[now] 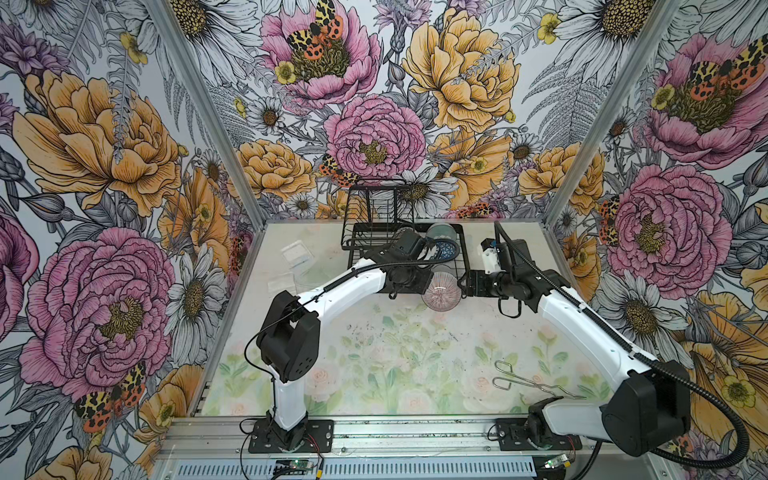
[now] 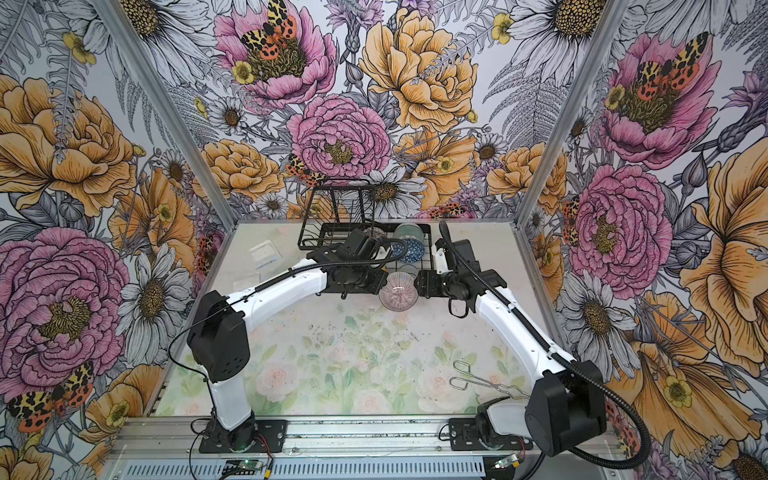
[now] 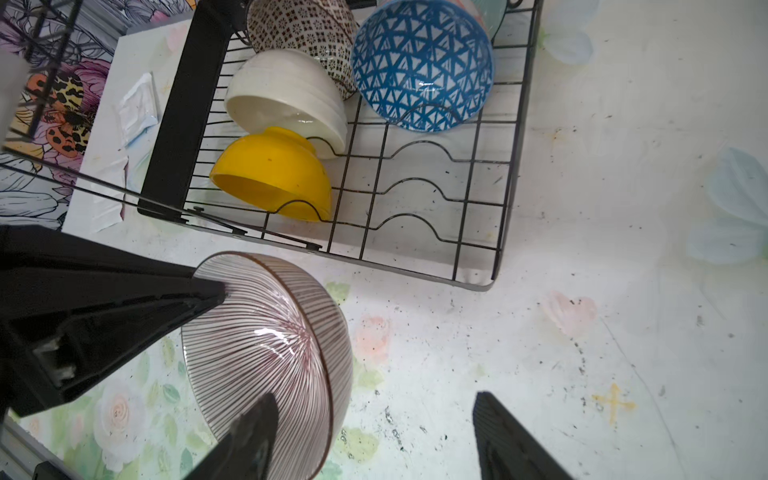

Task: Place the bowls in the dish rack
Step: 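Lift the brown-striped bowl with the left gripper toward the right gripper, then close the right gripper on the brown-striped bowl while the left gripper holds it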

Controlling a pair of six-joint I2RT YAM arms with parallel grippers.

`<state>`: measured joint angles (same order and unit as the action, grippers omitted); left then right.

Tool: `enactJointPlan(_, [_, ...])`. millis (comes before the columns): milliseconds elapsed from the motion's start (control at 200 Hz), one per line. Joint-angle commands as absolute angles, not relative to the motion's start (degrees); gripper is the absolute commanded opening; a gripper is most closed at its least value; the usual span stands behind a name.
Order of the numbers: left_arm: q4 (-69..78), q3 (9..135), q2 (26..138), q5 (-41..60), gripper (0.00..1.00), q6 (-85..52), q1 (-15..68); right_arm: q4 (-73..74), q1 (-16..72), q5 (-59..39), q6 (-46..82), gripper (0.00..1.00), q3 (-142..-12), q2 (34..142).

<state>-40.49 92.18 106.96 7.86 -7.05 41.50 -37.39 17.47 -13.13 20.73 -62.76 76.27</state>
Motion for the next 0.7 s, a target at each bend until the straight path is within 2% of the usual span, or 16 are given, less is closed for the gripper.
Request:
enactJointPlan(0, [-37.5, 94.8, 104.9, 7.4, 0.00, -6.9, 41.3, -35.3, 18.7, -11.9, 21.6, 0.73, -65.3, 77.3])
enactJointPlan(260, [-36.9, 94.5, 104.9, 7.3, 0.00, -6.8, 41.2, -35.1, 20.5, -12.2, 22.3, 0.57, -65.6, 80.6])
enactJointPlan(690, [-36.2, 93.9, 104.9, 7.4, 0.00, -6.7, 41.2, -35.1, 21.1, -12.9, 22.0, 0.38, -66.0, 82.7])
